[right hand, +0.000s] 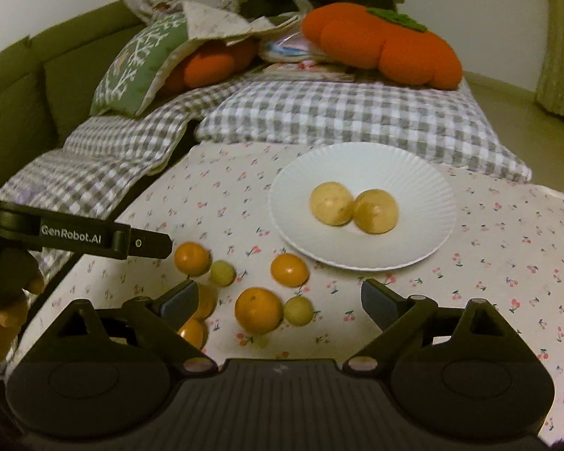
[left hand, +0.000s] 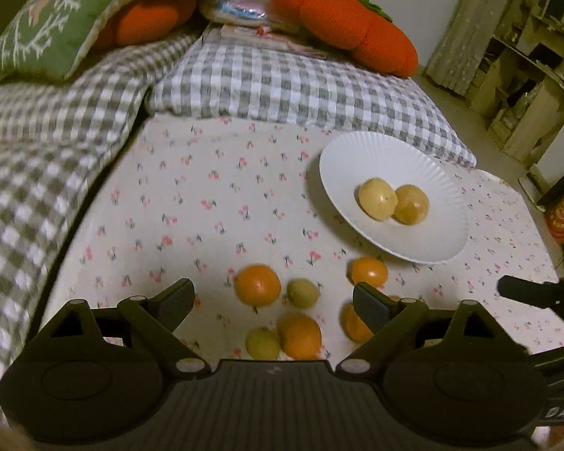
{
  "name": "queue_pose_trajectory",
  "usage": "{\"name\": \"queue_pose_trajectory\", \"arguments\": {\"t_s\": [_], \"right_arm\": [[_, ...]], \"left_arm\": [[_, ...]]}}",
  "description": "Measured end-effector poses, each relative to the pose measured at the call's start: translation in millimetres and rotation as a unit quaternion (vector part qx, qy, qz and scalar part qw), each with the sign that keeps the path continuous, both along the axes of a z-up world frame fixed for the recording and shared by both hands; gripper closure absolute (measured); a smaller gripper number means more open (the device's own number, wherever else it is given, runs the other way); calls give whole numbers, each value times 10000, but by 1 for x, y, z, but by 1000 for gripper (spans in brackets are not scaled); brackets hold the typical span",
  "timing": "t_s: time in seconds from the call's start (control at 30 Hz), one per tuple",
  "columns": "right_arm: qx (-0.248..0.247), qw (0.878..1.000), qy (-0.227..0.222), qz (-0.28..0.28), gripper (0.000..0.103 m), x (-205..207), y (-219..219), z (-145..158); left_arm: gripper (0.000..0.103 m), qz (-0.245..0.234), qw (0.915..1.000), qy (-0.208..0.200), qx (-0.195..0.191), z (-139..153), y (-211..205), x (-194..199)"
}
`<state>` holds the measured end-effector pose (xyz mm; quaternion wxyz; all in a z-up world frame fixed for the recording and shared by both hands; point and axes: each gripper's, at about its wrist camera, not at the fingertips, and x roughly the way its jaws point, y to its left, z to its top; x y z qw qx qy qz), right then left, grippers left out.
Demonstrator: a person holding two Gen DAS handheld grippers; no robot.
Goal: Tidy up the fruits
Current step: 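Withdraw both grippers from the plate toward the remaining fruits, then grasp an orange with the right gripper while the left gripper grasps another orange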
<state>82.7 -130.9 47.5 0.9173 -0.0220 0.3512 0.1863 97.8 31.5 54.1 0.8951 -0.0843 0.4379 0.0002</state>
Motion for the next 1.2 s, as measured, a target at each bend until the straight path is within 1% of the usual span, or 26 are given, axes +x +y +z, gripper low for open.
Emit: {"name": "queue_pose_trajectory", "arguments": {"t_s": [0.1, 0.23, 0.3, 0.43, 0.53, 0.6, 0.67, 0.77, 0.87, 1.1, 1.2], "right_arm": [[-123, 9998, 30, 177, 11, 0, 6, -4], [-257, 9991, 154, 315, 20, 1, 11, -11], [-294, 9986, 177, 403, 21, 0, 13, -13], [-427, 9975, 165, 539, 27, -3, 18, -17], [-492, 9964, 152, 670, 32, -5, 23, -22], [-606, 9956, 147, 706, 35, -3, 26, -26], [-676, 9948, 174, 738, 37, -1, 29, -31], [-803, 9935, 163, 787, 40, 1, 34, -37], [-885, 9927, 64, 818, 42, 2, 39, -40], [-1006, 9906, -95, 924, 47, 7, 46, -47], [-1092, 9897, -112, 924, 49, 10, 49, -52]], "left_arm": [[21, -2, 9999, 90, -91, -4, 0, -3], [21, -10, 9996, 212, -200, -9, 1, -6], [21, 4, 9994, 224, -268, -10, 3, -7], [21, -7, 9995, 253, -204, -13, 1, -8], [24, -131, 9995, 244, -161, -15, -5, -8], [30, -156, 9995, 259, -104, -17, -7, -5], [33, -47, 9994, 318, -136, -21, -4, 0], [35, 180, 9979, 415, -461, -27, 10, 8], [38, 369, 9963, 484, -603, -31, 17, 13], [40, 567, 9961, 420, -523, -37, 19, 28], [42, 606, 9964, 419, -415, -42, 19, 34]]}}
